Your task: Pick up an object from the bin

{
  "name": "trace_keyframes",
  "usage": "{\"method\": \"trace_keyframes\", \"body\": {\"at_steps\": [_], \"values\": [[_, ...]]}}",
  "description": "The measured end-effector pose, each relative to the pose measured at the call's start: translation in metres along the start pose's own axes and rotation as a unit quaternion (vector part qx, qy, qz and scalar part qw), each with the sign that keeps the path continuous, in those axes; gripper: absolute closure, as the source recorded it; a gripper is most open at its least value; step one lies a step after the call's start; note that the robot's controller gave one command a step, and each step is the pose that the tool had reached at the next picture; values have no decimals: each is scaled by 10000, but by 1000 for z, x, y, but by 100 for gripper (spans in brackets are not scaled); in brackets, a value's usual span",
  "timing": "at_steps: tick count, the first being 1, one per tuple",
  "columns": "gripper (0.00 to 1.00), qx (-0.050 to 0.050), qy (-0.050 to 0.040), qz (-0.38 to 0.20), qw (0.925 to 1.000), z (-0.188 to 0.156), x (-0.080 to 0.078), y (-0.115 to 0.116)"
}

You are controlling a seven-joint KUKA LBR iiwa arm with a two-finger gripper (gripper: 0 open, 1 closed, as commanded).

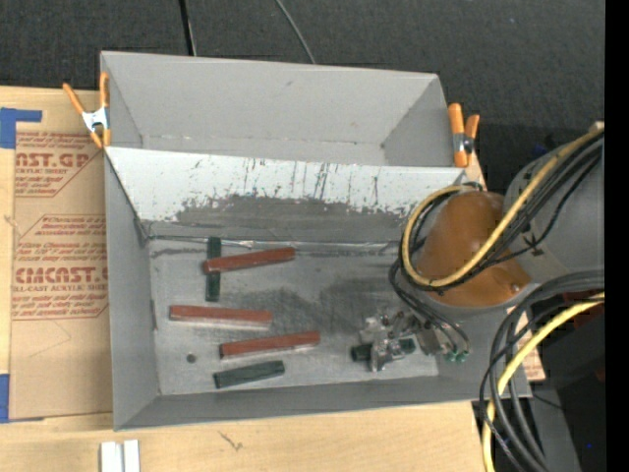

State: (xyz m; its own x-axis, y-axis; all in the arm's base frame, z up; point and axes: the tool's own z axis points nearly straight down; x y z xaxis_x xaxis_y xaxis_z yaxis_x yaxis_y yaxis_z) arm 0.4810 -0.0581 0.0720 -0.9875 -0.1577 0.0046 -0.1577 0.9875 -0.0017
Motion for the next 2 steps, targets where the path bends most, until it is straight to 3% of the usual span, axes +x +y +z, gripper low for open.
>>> {"method": "trace_keyframes", "body": {"at_steps": [1,2], "values": [[100,-12,18,0,10000,-9,2,1],[100,-9,-19,-3,10000,-35,0,1]]}}
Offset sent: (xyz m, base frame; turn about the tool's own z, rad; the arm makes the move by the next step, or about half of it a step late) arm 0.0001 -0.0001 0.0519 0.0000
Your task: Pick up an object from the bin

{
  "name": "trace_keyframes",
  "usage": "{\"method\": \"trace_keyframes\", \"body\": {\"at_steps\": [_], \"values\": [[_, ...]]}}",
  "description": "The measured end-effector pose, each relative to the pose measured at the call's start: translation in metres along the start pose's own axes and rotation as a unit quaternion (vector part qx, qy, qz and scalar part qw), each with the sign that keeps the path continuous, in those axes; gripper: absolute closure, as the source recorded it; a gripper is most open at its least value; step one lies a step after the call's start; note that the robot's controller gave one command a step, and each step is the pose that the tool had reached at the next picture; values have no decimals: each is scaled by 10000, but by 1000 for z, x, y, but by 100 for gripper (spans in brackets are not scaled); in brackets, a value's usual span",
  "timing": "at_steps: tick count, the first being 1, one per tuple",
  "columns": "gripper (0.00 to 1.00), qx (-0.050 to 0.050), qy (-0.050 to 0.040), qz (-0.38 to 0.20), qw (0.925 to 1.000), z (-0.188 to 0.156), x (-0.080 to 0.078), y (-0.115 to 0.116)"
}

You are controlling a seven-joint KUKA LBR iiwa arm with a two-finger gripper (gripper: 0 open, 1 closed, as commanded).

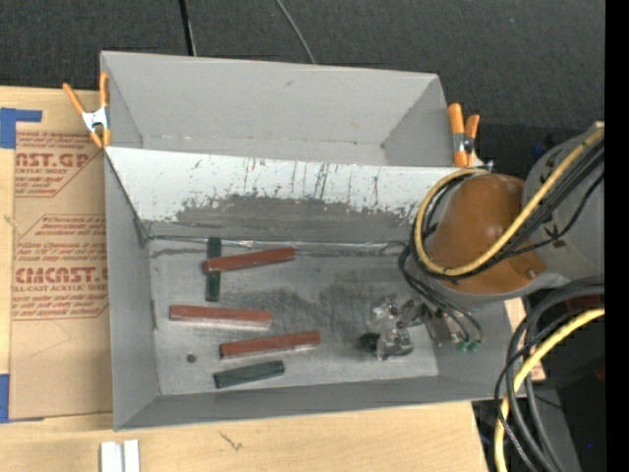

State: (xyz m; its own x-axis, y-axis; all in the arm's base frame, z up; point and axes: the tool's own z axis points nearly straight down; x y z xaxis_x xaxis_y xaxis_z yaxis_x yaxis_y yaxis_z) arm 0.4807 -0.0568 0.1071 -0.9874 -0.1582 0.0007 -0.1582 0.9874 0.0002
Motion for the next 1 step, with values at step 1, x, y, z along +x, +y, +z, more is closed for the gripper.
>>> {"method": "trace_keyframes", "body": {"at_steps": [1], "values": [[100,0,-1,-1,10000,-15,0,0]]}}
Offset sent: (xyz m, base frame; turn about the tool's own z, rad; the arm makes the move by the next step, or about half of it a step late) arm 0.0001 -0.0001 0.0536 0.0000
